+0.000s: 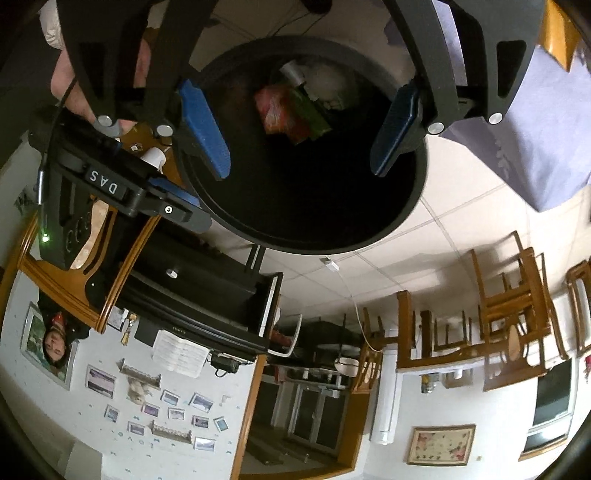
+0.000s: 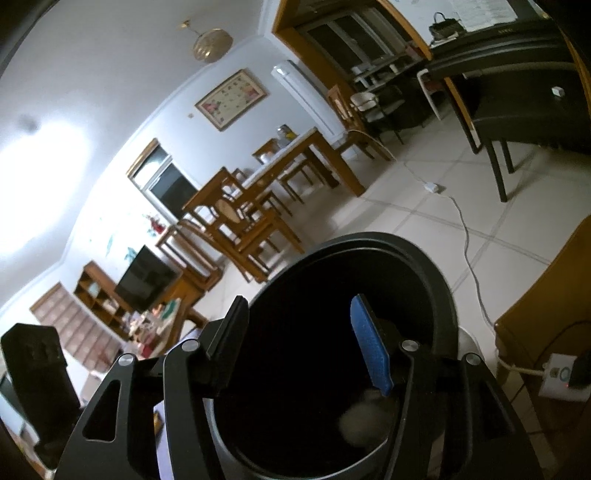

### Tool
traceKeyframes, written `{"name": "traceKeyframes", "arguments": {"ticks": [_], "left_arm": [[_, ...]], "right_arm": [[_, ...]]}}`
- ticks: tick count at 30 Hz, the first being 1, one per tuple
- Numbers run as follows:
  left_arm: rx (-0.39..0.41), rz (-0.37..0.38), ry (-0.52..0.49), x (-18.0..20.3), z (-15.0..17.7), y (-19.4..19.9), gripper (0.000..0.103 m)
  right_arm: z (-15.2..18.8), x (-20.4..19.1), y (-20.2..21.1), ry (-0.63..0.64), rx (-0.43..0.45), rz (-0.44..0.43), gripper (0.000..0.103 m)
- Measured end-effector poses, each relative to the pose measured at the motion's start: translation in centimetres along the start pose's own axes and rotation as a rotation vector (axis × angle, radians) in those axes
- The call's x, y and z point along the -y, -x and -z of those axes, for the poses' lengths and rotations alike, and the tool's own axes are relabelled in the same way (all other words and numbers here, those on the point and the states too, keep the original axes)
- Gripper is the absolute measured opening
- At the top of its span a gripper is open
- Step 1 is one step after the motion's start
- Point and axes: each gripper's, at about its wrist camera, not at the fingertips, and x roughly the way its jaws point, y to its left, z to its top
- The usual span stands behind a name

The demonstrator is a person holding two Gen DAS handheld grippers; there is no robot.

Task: Collect trash
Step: 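Carry both items over the black bin and open both tools, then grasp the blue packet with left tool while right tool grasps white plastic bag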

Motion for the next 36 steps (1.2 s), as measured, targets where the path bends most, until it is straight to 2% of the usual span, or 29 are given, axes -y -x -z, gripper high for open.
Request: {"name": "traceKeyframes", "arguments": {"ticks": [3,5,11,16,19,22,26,28,31,33,36], "left_arm": [[0.017,-0.023,0.017,-1.1,0.4,1.9,0.078],[0.024,-0.033,0.032,-1.8,0.6,3.0,0.078],[0.052,-0.12,0.09,-5.7,2.2,8.1,0.078],[0.087,-0.253,0.172,-11.1,4.4,14.3,0.078],[0.101,-0.352,0.236,-14.7,6.0,18.1,0.092],[0.108,-0.483,0.304,-18.8,8.4,22.3,0.092],[0.058,-0.611,0.391,-23.7,11.9,25.9,0.092],[0.001,-0.663,0.414,-26.2,14.1,26.9,0.092],[-0.077,-0.686,0.4,-28.5,16.1,26.9,0.09],[-0.118,-0.676,0.377,-29.7,17.0,26.4,0.079],[-0.162,-0.647,0.363,-31.4,18.1,25.9,0.07]], "right_arm": [[0.4,-1.7,0.2,0.031,-0.01,-0.012,0.059],[0.6,-3.0,0.3,0.048,-0.019,-0.027,0.065],[2.3,-8.3,-0.7,0.113,-0.075,-0.073,0.065],[4.6,-14.7,-2.8,0.195,-0.147,-0.125,0.067],[7.0,-20.2,-4.6,0.273,-0.21,-0.179,0.075],[9.4,-25.2,-5.9,0.345,-0.272,-0.231,0.077],[14.1,-33.7,-8.1,0.479,-0.387,-0.323,0.081],[16.3,-37.2,-9.1,0.531,-0.443,-0.369,0.084],[20.2,-42.8,-10.8,0.567,-0.547,-0.444,0.084],[22.4,-46.0,-12.0,0.601,-0.594,-0.458,0.084],[26.0,-49.8,-13.8,0.663,-0.66,-0.441,0.084]]}}
